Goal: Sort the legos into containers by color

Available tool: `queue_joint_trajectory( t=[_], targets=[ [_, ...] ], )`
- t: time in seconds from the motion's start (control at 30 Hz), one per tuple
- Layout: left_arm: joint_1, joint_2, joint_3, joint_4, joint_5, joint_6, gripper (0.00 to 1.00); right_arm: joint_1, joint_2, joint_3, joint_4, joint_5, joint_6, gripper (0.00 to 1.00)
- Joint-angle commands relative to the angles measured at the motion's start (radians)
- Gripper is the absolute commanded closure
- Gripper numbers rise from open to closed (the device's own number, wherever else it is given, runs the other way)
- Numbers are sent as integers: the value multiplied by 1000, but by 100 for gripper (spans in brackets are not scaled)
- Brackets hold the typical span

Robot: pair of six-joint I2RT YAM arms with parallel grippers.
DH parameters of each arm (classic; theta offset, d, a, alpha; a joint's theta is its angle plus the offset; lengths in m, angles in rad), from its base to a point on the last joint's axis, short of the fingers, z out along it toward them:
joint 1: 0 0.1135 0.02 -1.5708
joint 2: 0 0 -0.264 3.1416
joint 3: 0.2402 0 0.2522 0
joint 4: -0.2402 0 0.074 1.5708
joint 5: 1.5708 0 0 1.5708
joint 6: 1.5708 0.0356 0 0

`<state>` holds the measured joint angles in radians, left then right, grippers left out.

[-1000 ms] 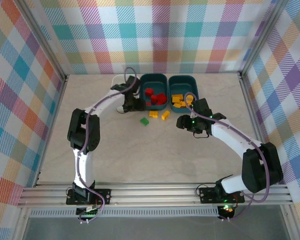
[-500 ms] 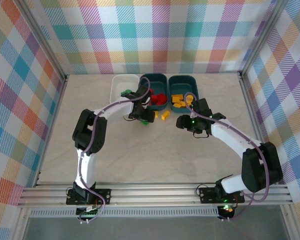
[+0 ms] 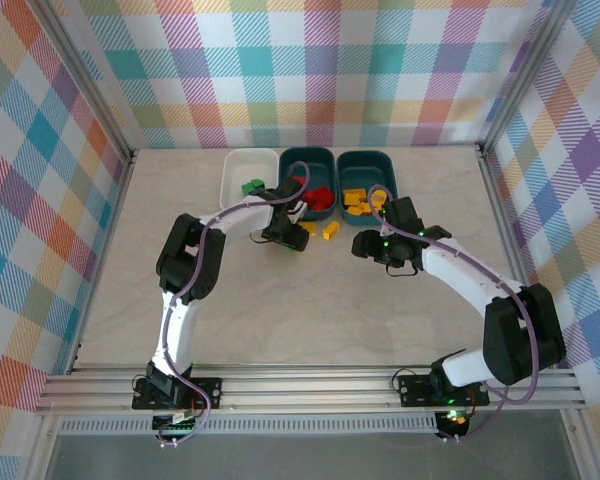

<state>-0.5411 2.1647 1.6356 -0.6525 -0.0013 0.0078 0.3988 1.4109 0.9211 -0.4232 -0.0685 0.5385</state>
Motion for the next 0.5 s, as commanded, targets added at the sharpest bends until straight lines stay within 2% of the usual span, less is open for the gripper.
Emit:
queue_joint_trajectory(
  t=[0.0,0.27,0.47],
  targets=[
    [-12,21,1,27,19,32,32,5,-21,-1,-5,2,1,35],
    [-32,26,-21,56,0,29,43,5,-15,6,-4,-1,1,35],
    [-44,1,-44,53,-23,15,54,5,-20,0,-3,1,0,35]
  ],
)
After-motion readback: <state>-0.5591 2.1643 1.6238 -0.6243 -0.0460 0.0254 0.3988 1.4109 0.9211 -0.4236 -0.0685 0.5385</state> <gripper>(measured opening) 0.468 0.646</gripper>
